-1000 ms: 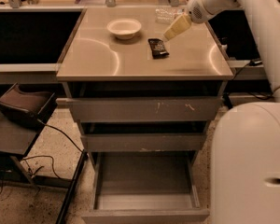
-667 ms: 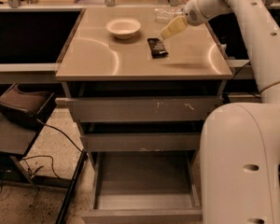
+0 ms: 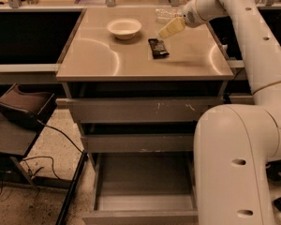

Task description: Place rxbar chocolate into bottom drawer

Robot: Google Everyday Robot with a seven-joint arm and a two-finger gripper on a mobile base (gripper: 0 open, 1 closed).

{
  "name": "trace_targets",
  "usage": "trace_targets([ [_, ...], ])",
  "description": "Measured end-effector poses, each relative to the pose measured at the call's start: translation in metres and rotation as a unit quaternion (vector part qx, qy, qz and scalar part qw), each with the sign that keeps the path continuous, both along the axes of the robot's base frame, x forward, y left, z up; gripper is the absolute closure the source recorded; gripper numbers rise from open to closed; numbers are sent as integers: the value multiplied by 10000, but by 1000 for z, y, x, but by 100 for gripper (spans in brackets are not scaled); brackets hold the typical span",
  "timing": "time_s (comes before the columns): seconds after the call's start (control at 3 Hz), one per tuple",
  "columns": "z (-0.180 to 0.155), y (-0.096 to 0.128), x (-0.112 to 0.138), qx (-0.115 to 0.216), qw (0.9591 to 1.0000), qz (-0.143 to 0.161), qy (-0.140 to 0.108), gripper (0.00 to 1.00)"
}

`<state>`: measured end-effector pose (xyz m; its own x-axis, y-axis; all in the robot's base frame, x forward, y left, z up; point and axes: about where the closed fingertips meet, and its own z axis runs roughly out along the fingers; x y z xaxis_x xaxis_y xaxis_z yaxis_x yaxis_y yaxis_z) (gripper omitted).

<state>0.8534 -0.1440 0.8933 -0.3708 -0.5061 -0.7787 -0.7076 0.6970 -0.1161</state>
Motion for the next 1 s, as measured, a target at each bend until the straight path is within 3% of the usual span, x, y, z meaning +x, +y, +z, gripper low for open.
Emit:
trace_targets([
  [0.33, -13, 4, 2, 83, 9999, -9, 83, 0],
  [1.0, -101, 55, 2, 483, 9969, 476, 390, 0],
])
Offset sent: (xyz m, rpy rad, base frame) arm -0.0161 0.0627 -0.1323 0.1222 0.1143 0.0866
